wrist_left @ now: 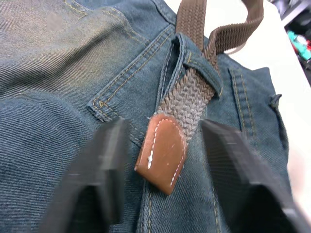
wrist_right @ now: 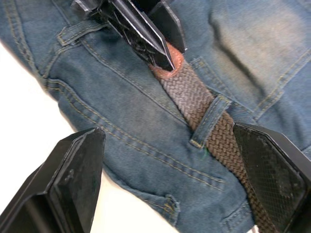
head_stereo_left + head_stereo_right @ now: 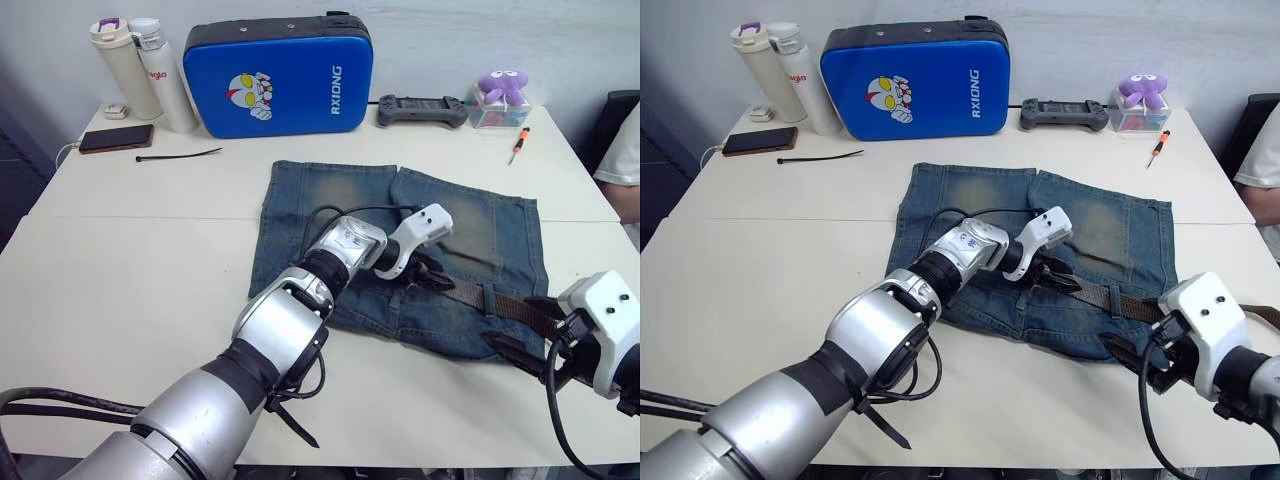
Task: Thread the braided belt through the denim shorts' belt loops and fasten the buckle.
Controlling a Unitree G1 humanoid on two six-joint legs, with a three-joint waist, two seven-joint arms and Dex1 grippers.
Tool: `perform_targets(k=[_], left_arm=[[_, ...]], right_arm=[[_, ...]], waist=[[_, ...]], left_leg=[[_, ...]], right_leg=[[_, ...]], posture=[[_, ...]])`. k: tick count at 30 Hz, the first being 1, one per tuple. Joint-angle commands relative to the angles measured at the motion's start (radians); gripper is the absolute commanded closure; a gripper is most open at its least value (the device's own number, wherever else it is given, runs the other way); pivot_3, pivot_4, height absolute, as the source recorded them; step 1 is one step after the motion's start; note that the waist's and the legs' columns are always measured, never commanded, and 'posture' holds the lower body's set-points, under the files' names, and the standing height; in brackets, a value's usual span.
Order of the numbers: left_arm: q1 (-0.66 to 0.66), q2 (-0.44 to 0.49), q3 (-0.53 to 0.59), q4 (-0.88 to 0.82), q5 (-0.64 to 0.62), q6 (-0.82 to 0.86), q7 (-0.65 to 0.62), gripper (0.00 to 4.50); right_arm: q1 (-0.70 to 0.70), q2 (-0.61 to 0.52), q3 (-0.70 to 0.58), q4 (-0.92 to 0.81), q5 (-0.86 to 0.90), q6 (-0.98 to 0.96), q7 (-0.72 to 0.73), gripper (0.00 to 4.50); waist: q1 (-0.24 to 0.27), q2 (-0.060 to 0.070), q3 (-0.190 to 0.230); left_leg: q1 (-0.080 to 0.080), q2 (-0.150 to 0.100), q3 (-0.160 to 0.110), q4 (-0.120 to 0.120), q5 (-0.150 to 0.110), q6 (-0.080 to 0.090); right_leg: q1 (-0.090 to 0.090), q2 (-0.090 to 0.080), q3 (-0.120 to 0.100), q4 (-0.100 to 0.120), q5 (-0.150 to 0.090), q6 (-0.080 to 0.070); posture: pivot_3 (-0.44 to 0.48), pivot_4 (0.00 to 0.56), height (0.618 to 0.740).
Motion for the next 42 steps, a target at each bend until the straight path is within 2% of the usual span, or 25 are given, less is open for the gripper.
perform_targets(k=[1,2,3,13,19,25,28,34,38,41,42], left_arm=[[-0.03,-0.001,0.003,-0.014,0.024,0.006,-0.058,4.01],[-0.03,0.001,0.003,-0.015,0.028,0.006,-0.064,4.33],[-0.034,0.004,0.009,-0.017,0.026,0.012,-0.073,4.44],[-0.098,0.042,0.082,-0.037,-0.012,0.087,-0.143,4.44],[-0.108,0.087,0.077,-0.062,0.006,0.137,-0.225,4.44],[-0.087,0.156,0.051,-0.121,0.01,0.242,-0.326,4.44],[-0.058,0.173,0.031,-0.161,0.013,0.285,-0.35,4.44],[0.024,0.164,0.002,-0.258,0.003,0.357,-0.335,4.44],[0.036,0.107,0.058,-0.273,-0.038,0.368,-0.216,4.44],[0.02,0.078,0.087,-0.262,-0.062,0.365,-0.167,4.5],[0.016,0.072,0.092,-0.261,-0.066,0.365,-0.159,4.5]], right_arm=[[-0.015,-0.027,-0.009,-0.159,0.008,-0.008,-0.025,0.0],[-0.024,-0.035,0.002,-0.152,0.006,-0.008,-0.029,0.0],[-0.034,-0.045,0.021,-0.141,0.0,-0.009,-0.035,0.0],[-0.056,-0.065,0.208,-0.095,-0.118,-0.045,-0.091,0.0],[-0.043,-0.065,0.292,-0.067,-0.179,-0.068,-0.082,0.0],[-0.063,0.047,0.355,0.02,-0.148,-0.036,-0.096,0.0],[-0.069,0.065,0.375,0.045,-0.163,-0.032,-0.096,0.0],[-0.115,0.135,0.376,0.104,-0.155,-0.02,-0.129,0.0],[-0.123,0.136,0.336,0.089,-0.095,-0.025,-0.062,0.0],[-0.088,0.103,0.253,0.043,-0.052,0.006,-0.027,0.83],[-0.077,0.092,0.233,0.032,-0.044,0.018,-0.022,1.3]], waist=[[0.0,0.0,0.0],[0.0,0.0,0.0],[0.0,0.0,0.0],[-0.001,0.0,0.0],[-0.006,0.0,0.0],[-0.022,0.001,0.0],[-0.023,0.001,0.0],[-0.023,0.001,-0.001],[-0.02,0.001,-0.001],[-0.018,0.001,-0.001],[-0.019,0.001,0.0]], left_leg=[[0.0,0.0,0.0,0.0,0.0,0.0],[0.0,0.0,0.0,0.0,0.0,0.0],[0.0,0.0,0.0,0.0,0.0,0.0],[0.0,0.0,0.0,0.0,0.0,0.0],[0.0,0.0,0.0,0.0,0.0,-0.001],[0.0,0.0,0.0,0.0,0.001,-0.001],[0.0,0.0,0.0,0.0,0.001,-0.002],[0.0,0.0,0.0,0.0,0.001,-0.002],[0.0,0.0,0.0,0.0,0.001,-0.002],[-0.001,0.0,0.0,0.0,0.001,-0.001],[-0.001,0.0,0.0,0.0,0.001,-0.001]], right_leg=[[0.0,0.0,0.0,0.0,0.0,0.0],[0.0,0.0,0.0,0.0,0.0,0.0],[0.0,0.0,0.0,0.0,0.0,0.0],[0.0,0.0,0.0,0.001,0.0,0.0],[-0.001,0.0,0.0,0.001,0.0,0.0],[-0.001,0.0,0.0,0.003,0.0,0.0],[-0.001,0.0,0.0,0.003,0.0,0.0],[-0.001,0.0,0.0,0.004,0.0,0.0],[-0.002,0.0,0.0,0.004,0.0,0.0],[-0.002,0.0,0.0,0.003,0.0,0.0],[-0.002,0.0,0.0,0.003,0.0,0.0]], posture=[[0.0,0.15,0.74],[0.0,0.15,0.74],[0.0,0.15,0.74],[0.0,0.15,0.74],[0.0,0.15,0.74],[0.0,0.15,0.74],[0.0,0.15,0.74],[0.0,0.15,0.74],[0.0,0.15,0.74],[0.0,0.15,0.74],[0.0,0.15,0.74]])
